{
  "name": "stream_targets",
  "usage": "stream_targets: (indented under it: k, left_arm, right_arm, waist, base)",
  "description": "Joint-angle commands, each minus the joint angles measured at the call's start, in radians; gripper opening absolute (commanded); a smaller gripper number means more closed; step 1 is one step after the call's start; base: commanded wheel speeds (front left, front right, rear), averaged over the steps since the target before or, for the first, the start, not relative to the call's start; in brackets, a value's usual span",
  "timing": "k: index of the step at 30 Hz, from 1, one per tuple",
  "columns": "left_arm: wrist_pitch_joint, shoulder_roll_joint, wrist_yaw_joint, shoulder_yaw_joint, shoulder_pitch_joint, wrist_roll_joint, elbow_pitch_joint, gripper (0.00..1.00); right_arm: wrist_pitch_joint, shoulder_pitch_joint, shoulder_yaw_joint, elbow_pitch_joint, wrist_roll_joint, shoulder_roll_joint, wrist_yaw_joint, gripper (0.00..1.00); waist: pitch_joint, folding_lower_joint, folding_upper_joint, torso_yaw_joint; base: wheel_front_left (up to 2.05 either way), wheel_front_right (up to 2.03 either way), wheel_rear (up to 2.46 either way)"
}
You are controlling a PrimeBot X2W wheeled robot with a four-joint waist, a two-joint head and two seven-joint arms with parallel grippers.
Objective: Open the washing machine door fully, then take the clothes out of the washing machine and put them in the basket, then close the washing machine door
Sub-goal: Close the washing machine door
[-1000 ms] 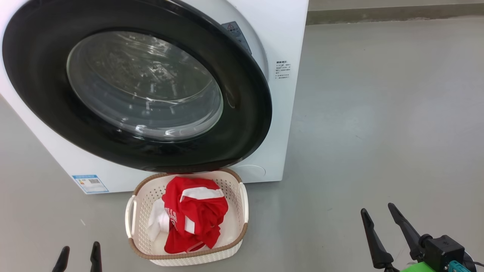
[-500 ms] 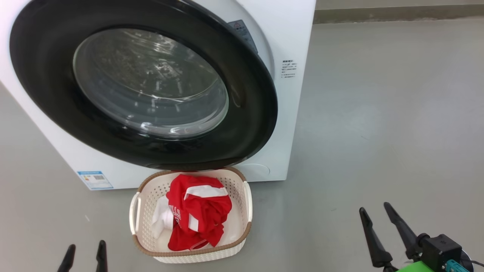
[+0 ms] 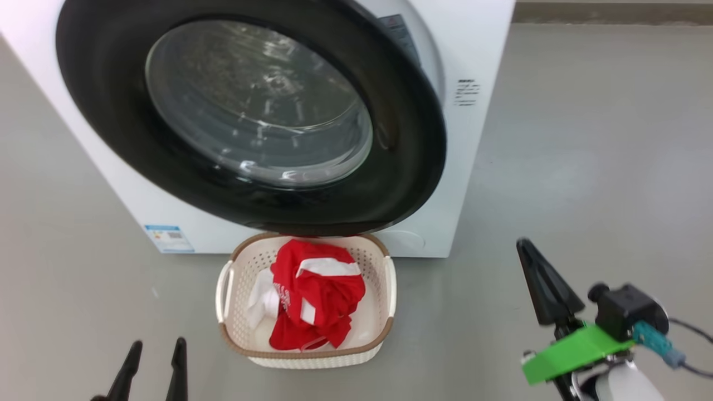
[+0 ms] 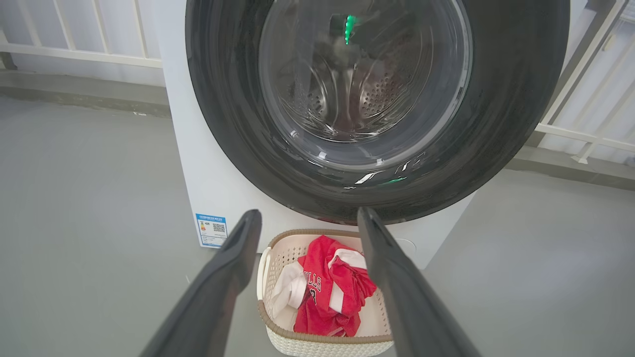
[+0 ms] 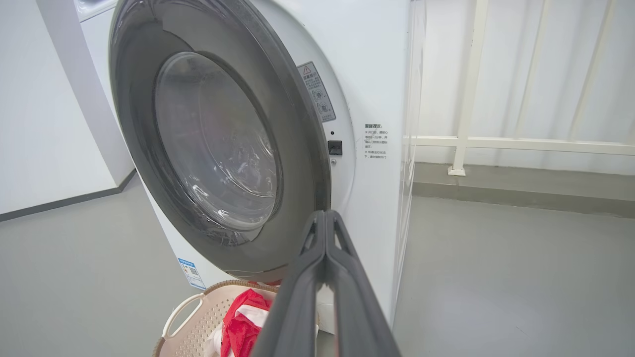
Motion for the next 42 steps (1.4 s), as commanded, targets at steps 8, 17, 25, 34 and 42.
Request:
stream_targets:
  k: [8,17,25,34,42]
  left_arm:
    - [-0.012,-0.007,-0.005,0.013,-0.062,-0.001,-0.039,1.00]
    - [-0.012,-0.021,-0.005,-0.013,-0.111,-0.013,-0.053,1.00]
    - [-0.012,-0.026,-0.005,-0.038,-0.178,-0.033,-0.050,1.00]
    - [-0.012,-0.033,-0.005,-0.067,-0.232,-0.052,-0.045,1.00]
    - [-0.012,-0.038,-0.005,-0.083,-0.269,-0.064,-0.050,1.00]
  right_arm:
    - [-0.006,-0.169,0.071,0.020,0.011,-0.007,0.006,0.00]
    - [-0.006,-0.314,0.080,0.070,0.023,-0.007,0.006,0.00]
    - [-0.006,-0.420,0.063,0.130,0.029,-0.015,0.006,0.00]
    - [-0.006,-0.508,0.036,0.165,0.023,-0.034,0.006,0.00]
    - [-0.006,-0.582,0.001,0.175,0.016,-0.050,0.006,0.00]
  waist:
    - [0.054,0.0000,0.0000,0.065]
    - [0.139,0.0000,0.0000,0.108]
    - [0.223,0.0000,0.0000,0.142]
    - [0.295,0.0000,0.0000,0.178]
    - [0.346,0.0000,0.0000,0.209]
  base:
    - [0.00,0.00,0.00]
    - [0.00,0.00,0.00]
    - [0.00,0.00,0.00]
    - [0.00,0.00,0.00]
    - [0.00,0.00,0.00]
